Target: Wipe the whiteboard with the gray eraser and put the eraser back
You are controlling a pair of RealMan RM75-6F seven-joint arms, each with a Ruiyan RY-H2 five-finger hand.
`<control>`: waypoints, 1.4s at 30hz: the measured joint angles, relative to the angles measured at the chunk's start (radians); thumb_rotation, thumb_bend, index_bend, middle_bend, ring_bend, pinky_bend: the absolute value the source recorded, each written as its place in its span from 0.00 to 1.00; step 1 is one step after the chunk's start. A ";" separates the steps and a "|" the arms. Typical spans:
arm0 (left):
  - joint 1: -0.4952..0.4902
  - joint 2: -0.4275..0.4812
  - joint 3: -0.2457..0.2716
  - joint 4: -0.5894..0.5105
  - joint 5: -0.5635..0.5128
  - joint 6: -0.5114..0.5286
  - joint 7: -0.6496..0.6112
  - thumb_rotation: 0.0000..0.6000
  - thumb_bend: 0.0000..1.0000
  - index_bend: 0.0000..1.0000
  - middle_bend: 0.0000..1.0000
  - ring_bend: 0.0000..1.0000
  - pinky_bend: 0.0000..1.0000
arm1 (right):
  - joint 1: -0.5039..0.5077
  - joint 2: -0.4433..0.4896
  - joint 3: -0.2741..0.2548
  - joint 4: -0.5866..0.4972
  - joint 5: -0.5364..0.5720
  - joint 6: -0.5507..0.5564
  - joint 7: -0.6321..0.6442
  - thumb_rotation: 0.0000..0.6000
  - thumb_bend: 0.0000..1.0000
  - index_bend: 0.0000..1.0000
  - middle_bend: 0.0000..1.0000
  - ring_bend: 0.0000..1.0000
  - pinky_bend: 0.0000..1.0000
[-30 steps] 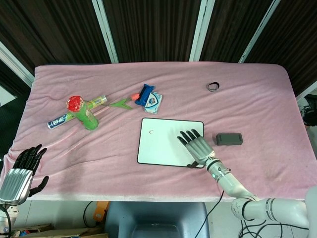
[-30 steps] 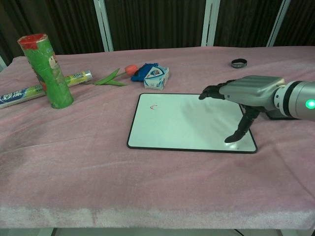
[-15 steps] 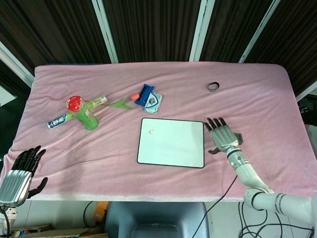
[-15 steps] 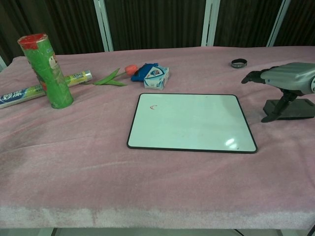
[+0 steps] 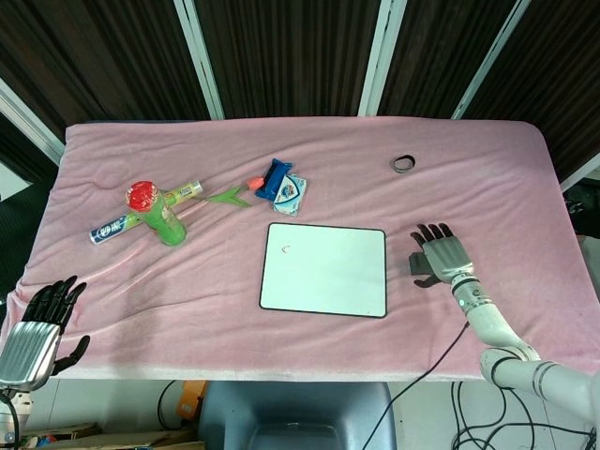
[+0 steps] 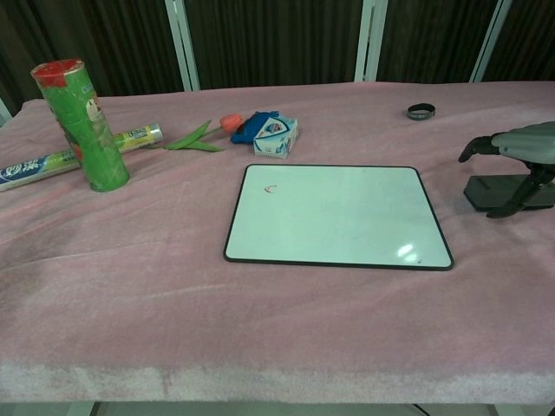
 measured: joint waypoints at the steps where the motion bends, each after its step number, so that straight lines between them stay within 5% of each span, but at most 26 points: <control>1: 0.000 0.000 -0.002 -0.001 -0.006 -0.002 0.001 1.00 0.36 0.00 0.00 0.00 0.09 | -0.001 -0.001 0.001 0.005 -0.001 -0.002 0.002 1.00 0.33 0.33 0.20 0.04 0.09; 19: 0.003 -0.001 -0.008 -0.011 -0.022 -0.006 0.021 1.00 0.36 0.00 0.00 0.00 0.09 | -0.013 -0.002 0.025 0.020 -0.018 0.003 0.014 1.00 0.35 0.52 0.32 0.19 0.24; 42: 0.002 0.002 -0.008 -0.012 -0.024 -0.010 0.014 1.00 0.36 0.00 0.00 0.00 0.09 | -0.024 -0.041 0.033 0.033 0.012 0.048 -0.093 1.00 0.39 0.92 0.68 0.64 0.69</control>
